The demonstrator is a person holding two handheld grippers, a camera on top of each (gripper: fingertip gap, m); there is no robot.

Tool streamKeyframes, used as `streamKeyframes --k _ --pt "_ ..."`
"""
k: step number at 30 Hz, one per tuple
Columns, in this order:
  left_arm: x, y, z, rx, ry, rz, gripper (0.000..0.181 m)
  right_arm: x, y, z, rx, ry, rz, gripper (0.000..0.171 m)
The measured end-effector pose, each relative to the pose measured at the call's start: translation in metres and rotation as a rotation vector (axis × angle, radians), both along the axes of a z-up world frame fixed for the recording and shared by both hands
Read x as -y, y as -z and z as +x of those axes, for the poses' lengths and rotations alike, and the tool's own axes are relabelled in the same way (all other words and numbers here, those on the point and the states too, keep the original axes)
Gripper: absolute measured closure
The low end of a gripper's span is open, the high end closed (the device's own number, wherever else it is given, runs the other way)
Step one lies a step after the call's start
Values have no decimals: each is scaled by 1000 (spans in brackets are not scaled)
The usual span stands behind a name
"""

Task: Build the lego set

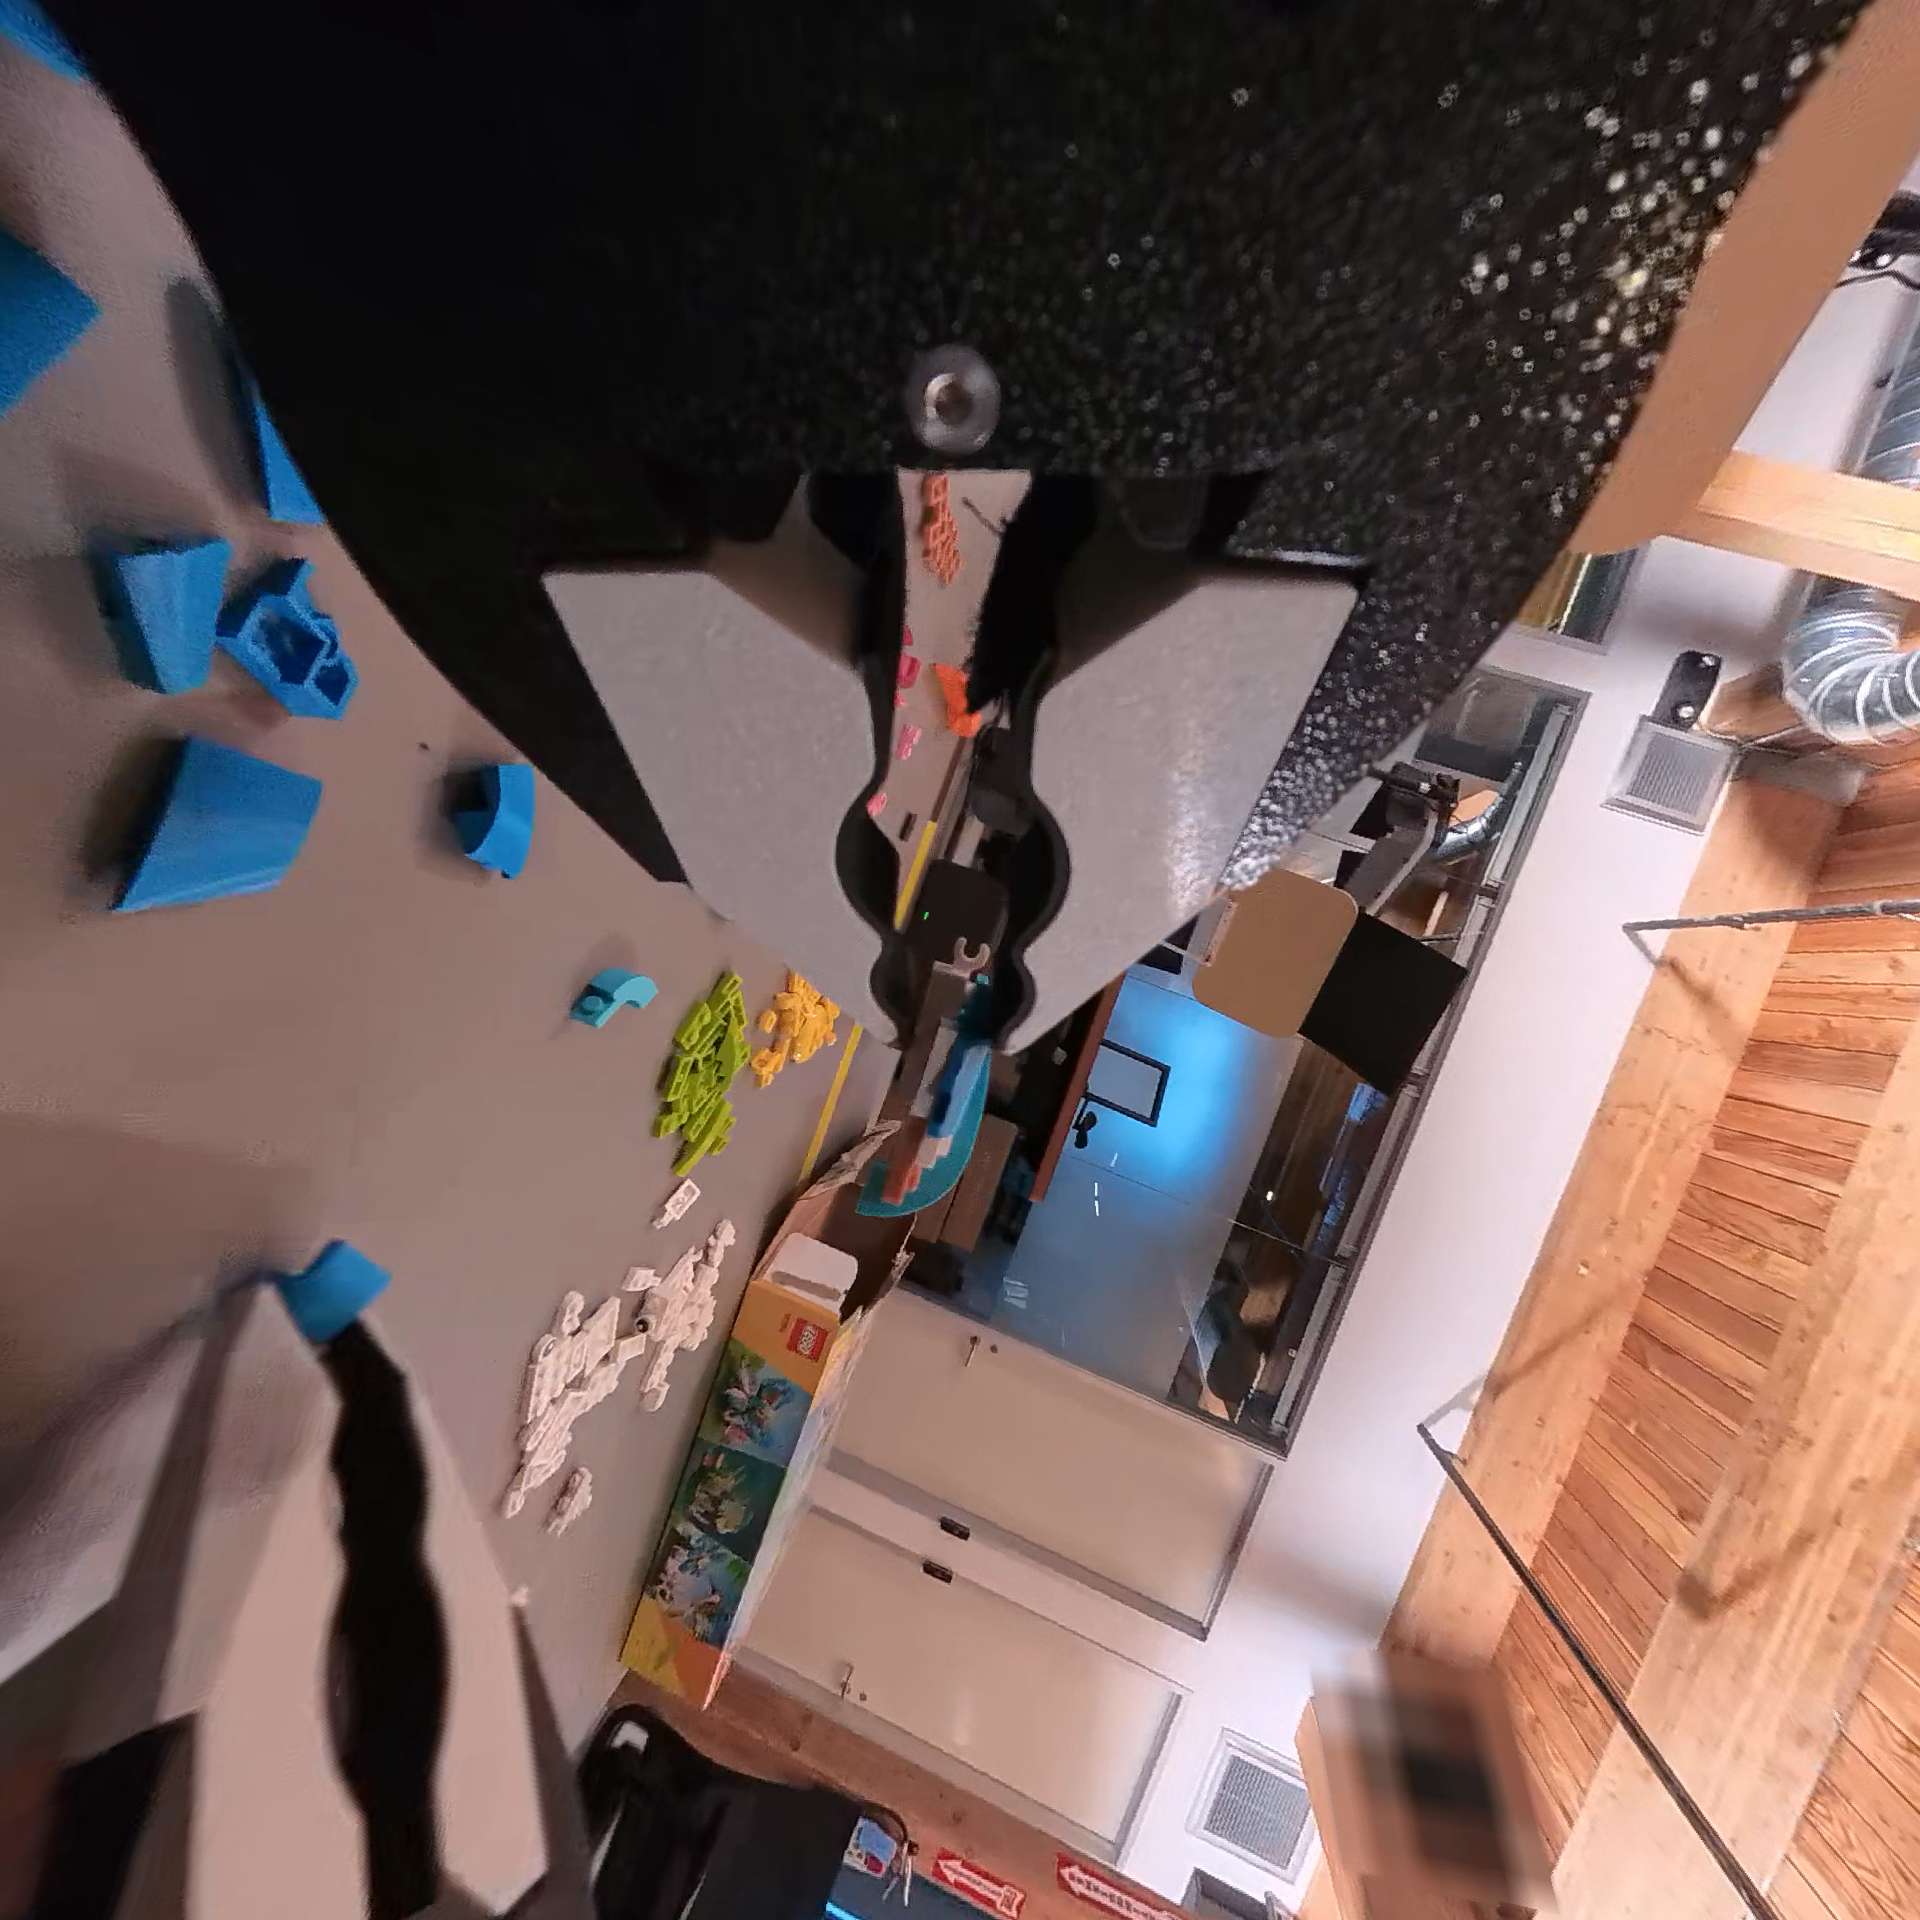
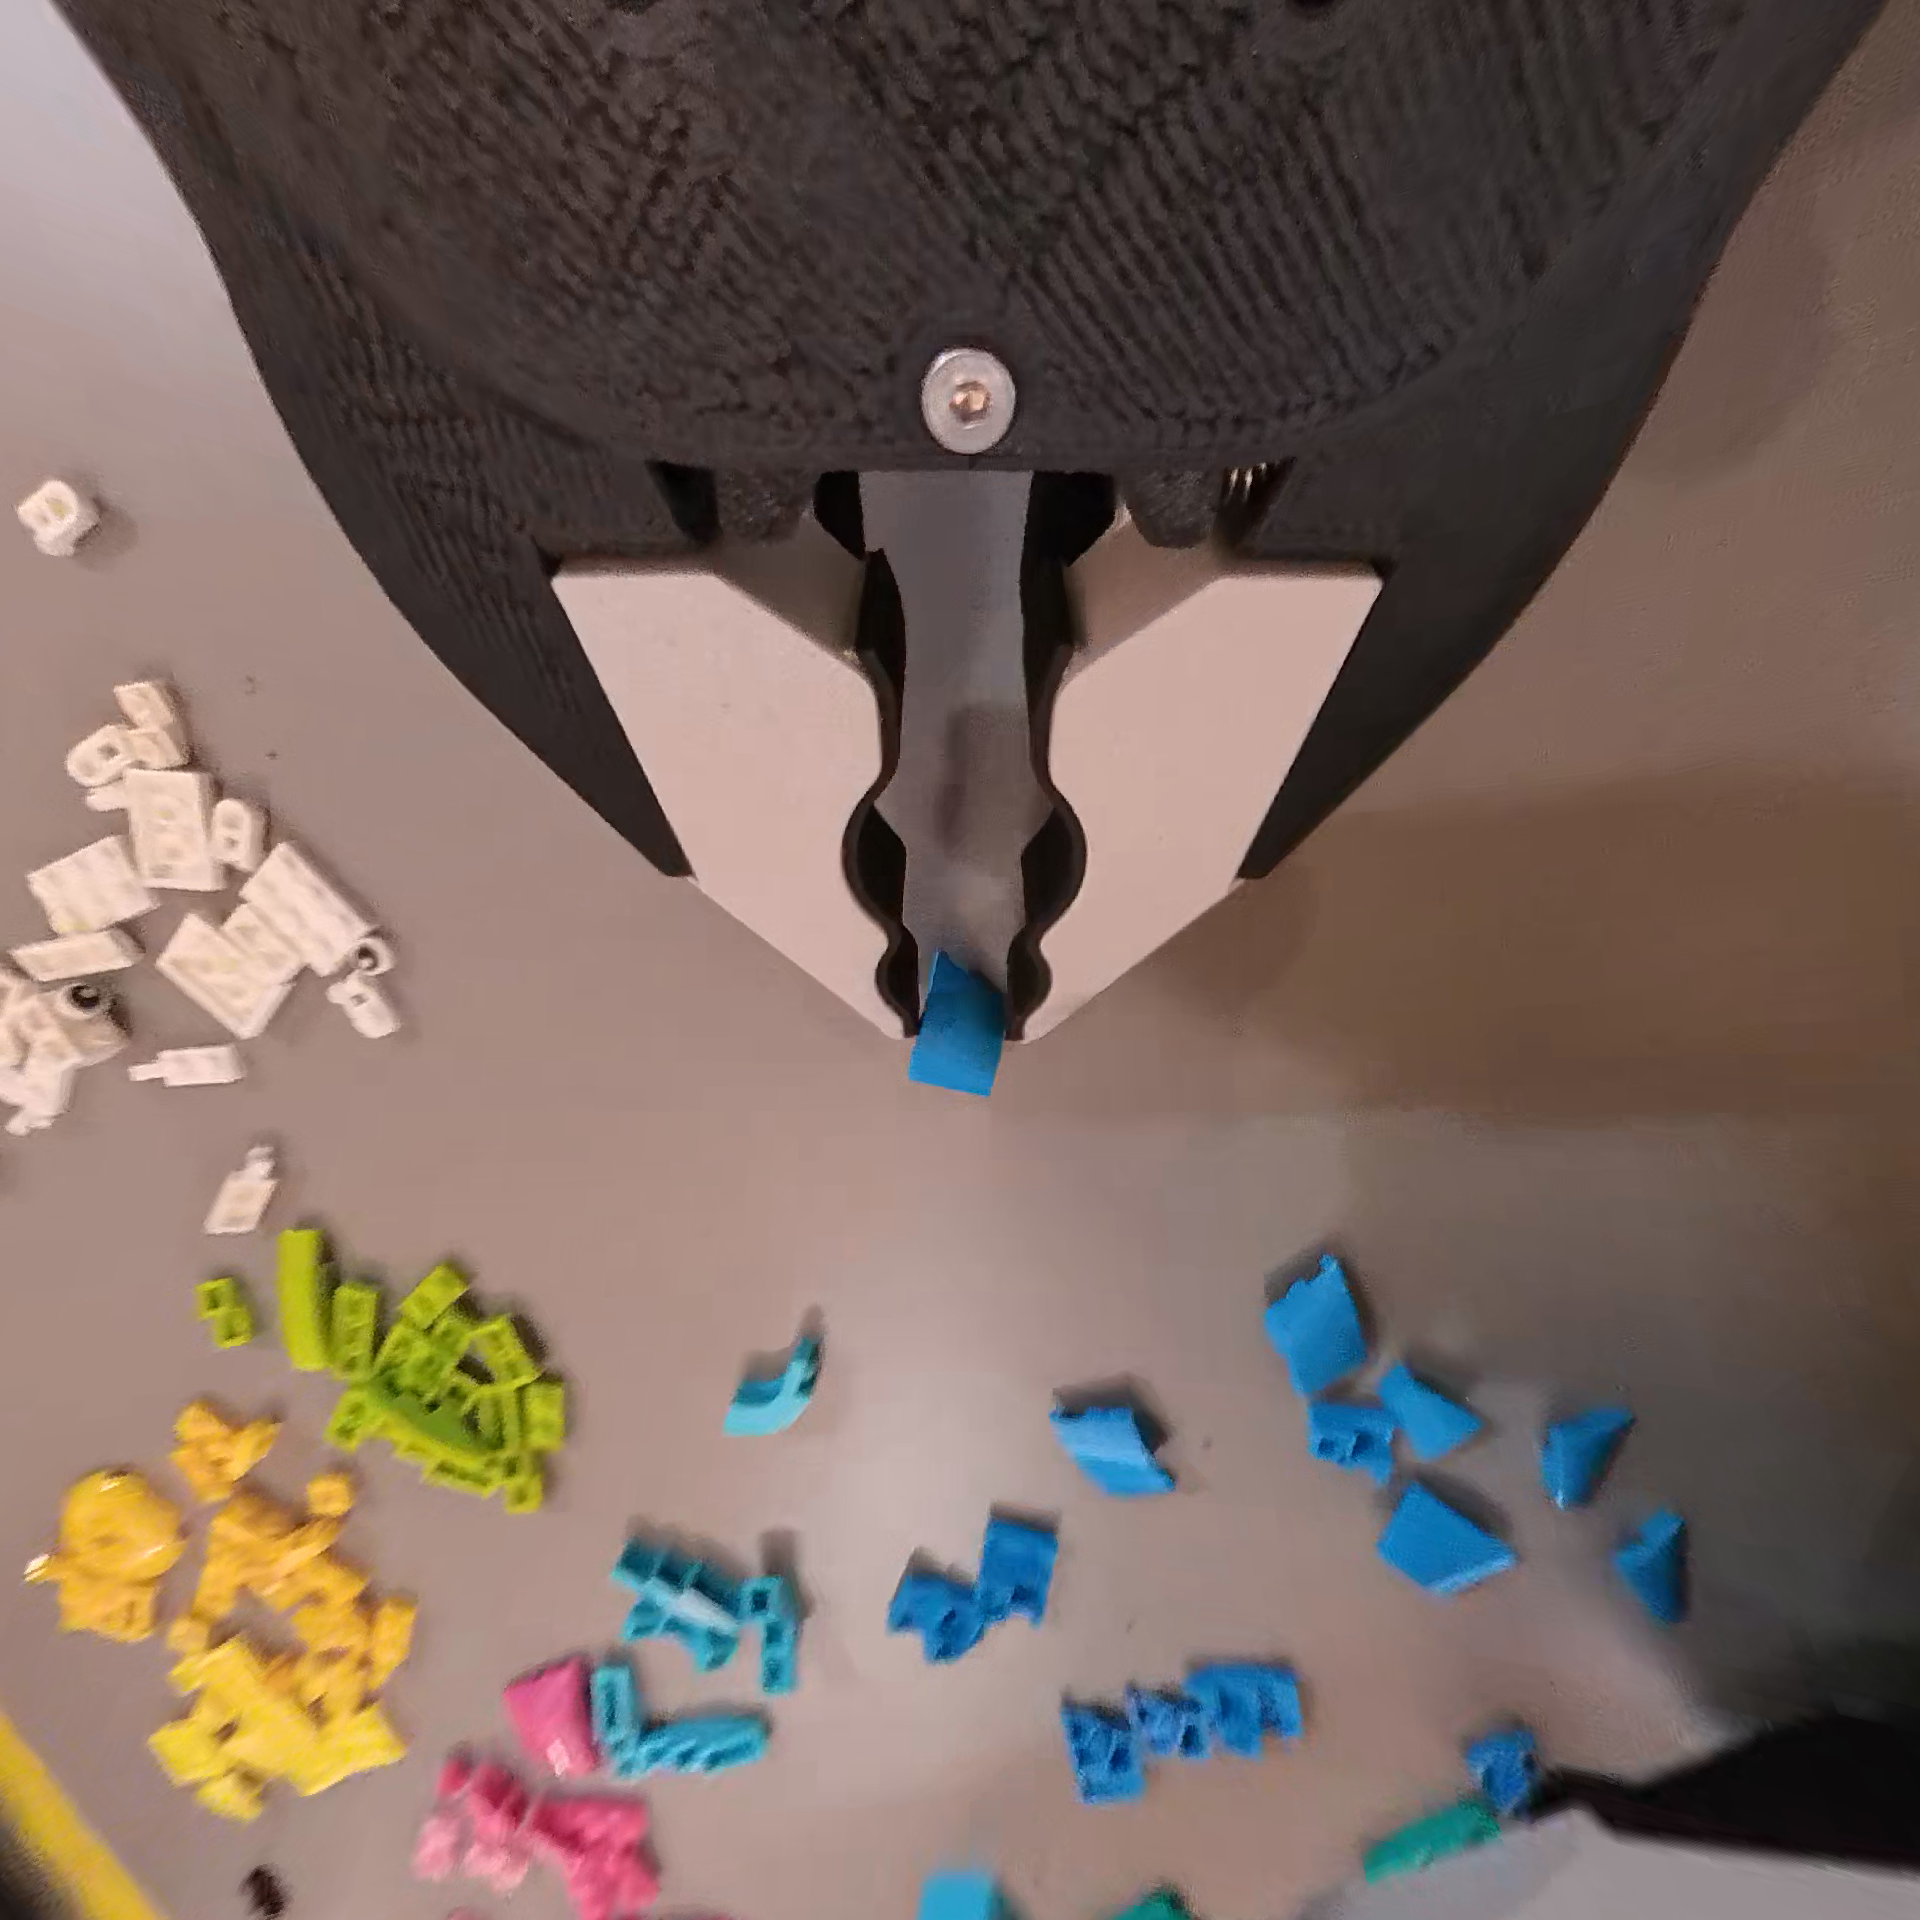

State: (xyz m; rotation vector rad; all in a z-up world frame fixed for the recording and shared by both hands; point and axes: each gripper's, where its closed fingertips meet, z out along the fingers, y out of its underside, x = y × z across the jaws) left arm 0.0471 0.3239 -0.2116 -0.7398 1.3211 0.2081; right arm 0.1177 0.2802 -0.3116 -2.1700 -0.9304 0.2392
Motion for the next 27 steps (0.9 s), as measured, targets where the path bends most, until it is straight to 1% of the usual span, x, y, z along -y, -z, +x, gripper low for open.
streamKeyframes --k 4,12,16,21,27 --pt "0 6 0 -25 2 -12 170 11 4 -3 -18 -5 -32 155" --pt "-3 13 -2 -53 -2 -38 170 15 4 -1 -58 17 -44 143" --pt "-5 16 -2 -68 -5 -46 170 21 5 -6 -73 -2 -69 146" --pt "-4 17 -2 -72 1 -52 170 29 4 -18 -97 -65 -97 149" --pt "-6 16 -3 -67 -11 -53 170 25 -2 -14 -121 -54 -69 151"
